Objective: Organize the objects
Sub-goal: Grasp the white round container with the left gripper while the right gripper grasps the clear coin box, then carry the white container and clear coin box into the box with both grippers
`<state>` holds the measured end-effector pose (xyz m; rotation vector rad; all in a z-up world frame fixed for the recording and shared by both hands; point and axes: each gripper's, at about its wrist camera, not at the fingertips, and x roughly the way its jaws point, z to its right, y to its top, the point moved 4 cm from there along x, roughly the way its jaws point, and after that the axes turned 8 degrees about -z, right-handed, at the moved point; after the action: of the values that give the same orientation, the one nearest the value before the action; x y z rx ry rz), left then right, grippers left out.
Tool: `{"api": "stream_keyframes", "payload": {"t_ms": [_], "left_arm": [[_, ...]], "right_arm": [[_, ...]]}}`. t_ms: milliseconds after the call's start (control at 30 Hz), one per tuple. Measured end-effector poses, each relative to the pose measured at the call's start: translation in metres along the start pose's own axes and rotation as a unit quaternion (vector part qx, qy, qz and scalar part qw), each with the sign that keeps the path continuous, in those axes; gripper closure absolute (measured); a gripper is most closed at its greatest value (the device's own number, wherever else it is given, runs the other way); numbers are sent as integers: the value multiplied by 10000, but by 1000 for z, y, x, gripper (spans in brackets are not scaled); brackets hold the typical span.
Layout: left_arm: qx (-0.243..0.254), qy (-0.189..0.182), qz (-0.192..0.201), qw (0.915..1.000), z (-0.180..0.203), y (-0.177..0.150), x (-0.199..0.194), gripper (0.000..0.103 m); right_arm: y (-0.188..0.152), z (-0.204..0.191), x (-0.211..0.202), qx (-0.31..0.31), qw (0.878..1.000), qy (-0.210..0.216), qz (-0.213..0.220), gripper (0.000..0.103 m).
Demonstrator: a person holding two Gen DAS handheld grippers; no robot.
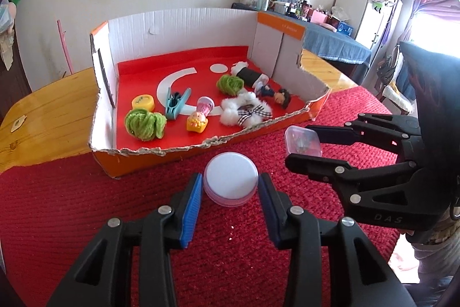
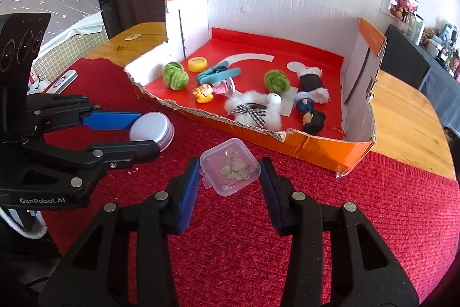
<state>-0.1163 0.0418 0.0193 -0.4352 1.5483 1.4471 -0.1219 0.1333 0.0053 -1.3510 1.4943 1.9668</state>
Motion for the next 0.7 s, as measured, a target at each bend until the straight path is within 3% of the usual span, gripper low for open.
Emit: {"api": "stream_keyframes", "payload": {"t_ms": [700], "left_arm": [[160,-90,253,9995,11,3,-24,62]], "right_arm": [[2,-6,-9,5,9999,105,68,63]]}}
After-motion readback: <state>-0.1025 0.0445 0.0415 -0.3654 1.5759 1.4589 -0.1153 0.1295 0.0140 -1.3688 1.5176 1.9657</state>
